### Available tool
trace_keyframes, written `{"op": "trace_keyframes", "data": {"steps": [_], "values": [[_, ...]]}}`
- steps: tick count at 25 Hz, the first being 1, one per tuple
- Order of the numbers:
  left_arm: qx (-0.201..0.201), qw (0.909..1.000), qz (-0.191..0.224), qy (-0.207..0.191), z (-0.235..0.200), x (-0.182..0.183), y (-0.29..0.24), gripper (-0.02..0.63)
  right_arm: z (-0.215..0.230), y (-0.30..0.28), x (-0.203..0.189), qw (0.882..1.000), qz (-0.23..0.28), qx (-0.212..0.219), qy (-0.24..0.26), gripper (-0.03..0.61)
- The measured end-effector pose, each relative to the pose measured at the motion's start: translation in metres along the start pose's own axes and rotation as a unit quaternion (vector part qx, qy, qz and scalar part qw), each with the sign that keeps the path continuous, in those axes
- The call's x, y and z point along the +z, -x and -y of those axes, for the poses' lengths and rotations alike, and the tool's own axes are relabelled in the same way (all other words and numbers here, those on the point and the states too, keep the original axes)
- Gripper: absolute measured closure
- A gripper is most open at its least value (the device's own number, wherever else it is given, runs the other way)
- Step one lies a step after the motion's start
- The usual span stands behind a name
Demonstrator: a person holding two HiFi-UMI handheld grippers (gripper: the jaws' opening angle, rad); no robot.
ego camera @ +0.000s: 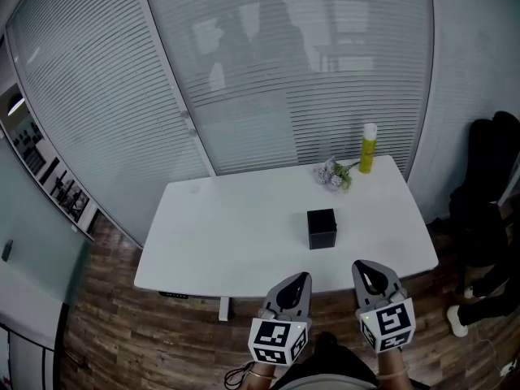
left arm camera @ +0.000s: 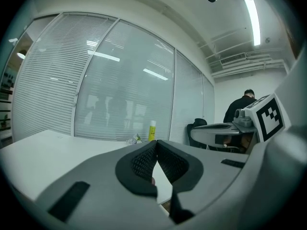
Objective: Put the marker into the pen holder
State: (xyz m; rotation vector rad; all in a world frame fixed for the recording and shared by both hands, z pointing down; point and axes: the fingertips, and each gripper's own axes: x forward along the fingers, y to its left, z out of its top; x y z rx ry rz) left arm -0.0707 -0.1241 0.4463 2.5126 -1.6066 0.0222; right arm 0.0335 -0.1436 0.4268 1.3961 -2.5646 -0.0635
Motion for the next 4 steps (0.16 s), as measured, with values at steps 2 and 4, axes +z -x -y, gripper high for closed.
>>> {"op": "trace_keyframes", "data": {"steps": [2, 4], "values": [[0.001, 1.0000, -0.001, 0.002, -0.0024, -0.0001, -0.0043, 0.595, 0.0029, -0.0039, -0.0011, 1.000, -0.003, -0.002, -0.002, 0.551], [0.001, 1.0000, -0.002, 0.003, -0.0050, 0.0005, -0.0084, 0.595, 0.0053, -0.0077, -0.0015, 1.000, -0.005, -0.003, -0.003, 0.551]]}}
